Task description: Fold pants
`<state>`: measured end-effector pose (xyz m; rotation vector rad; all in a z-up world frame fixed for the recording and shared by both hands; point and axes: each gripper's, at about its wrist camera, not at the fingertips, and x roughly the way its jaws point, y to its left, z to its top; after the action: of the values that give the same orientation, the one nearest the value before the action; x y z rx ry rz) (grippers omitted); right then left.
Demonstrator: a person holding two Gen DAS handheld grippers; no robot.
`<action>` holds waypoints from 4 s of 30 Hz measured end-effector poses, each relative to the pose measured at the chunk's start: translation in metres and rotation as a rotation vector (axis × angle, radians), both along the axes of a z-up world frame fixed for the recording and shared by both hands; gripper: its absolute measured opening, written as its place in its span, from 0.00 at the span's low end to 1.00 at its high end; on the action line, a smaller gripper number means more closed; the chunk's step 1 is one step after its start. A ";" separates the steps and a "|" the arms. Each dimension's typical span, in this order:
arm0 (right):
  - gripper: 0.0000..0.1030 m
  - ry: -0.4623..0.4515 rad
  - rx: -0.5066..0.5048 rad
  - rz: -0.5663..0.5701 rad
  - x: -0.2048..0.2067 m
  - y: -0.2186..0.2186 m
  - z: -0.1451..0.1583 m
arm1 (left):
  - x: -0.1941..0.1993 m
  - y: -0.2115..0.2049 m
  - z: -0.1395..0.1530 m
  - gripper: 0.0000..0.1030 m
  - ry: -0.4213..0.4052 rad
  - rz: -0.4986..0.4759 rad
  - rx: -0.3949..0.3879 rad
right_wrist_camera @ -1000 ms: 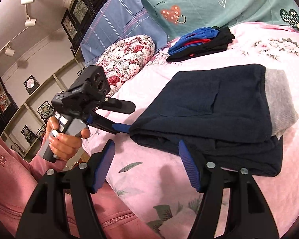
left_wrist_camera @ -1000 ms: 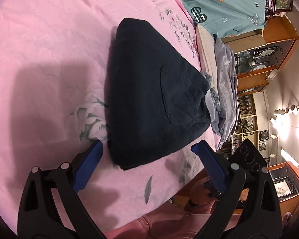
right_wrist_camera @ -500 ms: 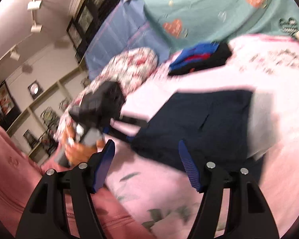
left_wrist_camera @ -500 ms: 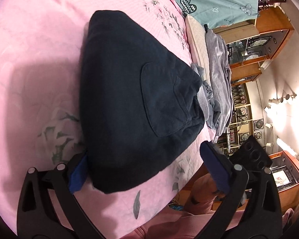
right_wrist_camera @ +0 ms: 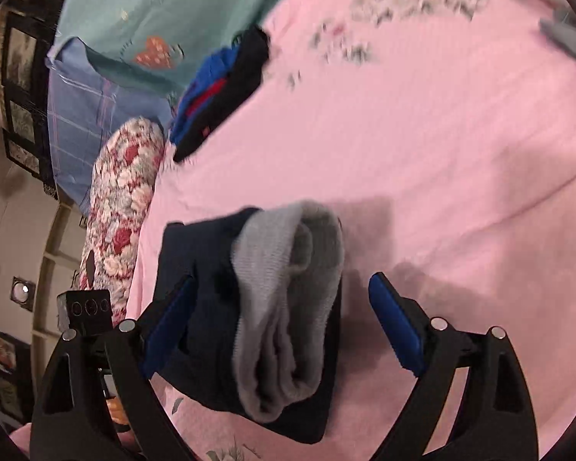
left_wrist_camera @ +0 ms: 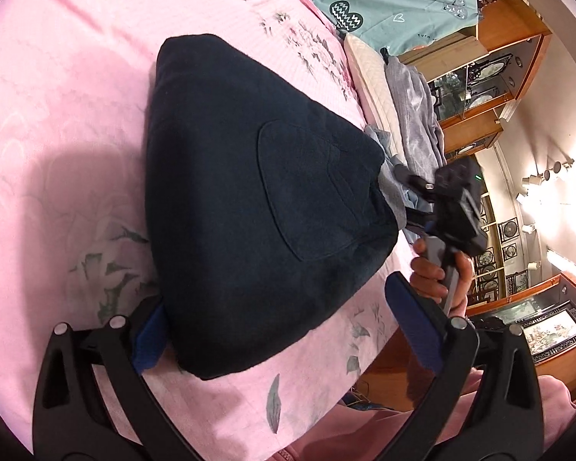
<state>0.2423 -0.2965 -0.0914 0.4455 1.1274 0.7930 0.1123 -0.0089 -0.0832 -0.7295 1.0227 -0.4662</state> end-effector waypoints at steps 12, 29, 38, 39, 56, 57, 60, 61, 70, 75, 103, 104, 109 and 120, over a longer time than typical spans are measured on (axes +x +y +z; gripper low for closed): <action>0.90 0.096 0.049 0.174 0.013 0.039 -0.005 | -0.005 0.001 -0.002 0.98 -0.026 0.004 0.024; 0.63 0.118 -0.041 0.124 0.011 0.042 -0.004 | -0.001 0.003 -0.005 0.98 -0.008 0.012 0.005; 0.36 0.033 -0.022 0.124 -0.004 0.035 0.010 | -0.012 0.019 -0.004 0.60 -0.046 0.037 -0.012; 0.35 0.020 -0.013 0.129 -0.006 0.036 0.014 | -0.012 0.023 -0.005 0.54 -0.046 0.041 -0.025; 0.33 -0.188 0.163 0.251 -0.003 0.078 0.091 | -0.025 0.063 0.059 0.26 -0.291 0.085 0.062; 0.33 -0.214 0.173 0.265 0.004 0.088 0.100 | -0.022 0.069 0.068 0.26 -0.313 0.089 0.098; 0.33 -0.274 0.200 0.291 0.035 0.118 0.121 | -0.004 0.086 0.092 0.26 -0.366 0.106 0.210; 0.33 -0.289 0.204 0.296 0.048 0.129 0.125 | 0.004 0.092 0.097 0.26 -0.375 0.110 0.239; 0.33 -0.257 0.154 0.314 0.146 0.223 0.073 | 0.097 0.169 0.050 0.27 -0.270 0.169 0.352; 0.45 -0.217 0.080 0.291 0.172 0.242 0.017 | 0.118 0.184 -0.001 0.37 -0.175 0.164 0.388; 0.38 -0.163 0.233 0.252 0.198 0.214 0.038 | 0.198 0.202 0.034 0.75 -0.229 0.155 0.427; 0.39 -0.196 0.222 0.259 0.188 0.211 0.047 | 0.186 0.201 0.046 0.75 -0.249 0.166 0.434; 0.38 -0.343 0.181 0.351 0.128 0.199 0.076 | 0.127 0.180 0.078 0.79 -0.373 0.135 0.442; 0.19 -0.221 -0.079 0.371 0.103 0.185 0.008 | 0.095 0.145 0.009 0.77 -0.247 0.016 0.548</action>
<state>0.3450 -0.1119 -0.0839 0.0763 1.0417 1.0881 0.2078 0.1361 -0.0743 -0.1835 0.8549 -0.2348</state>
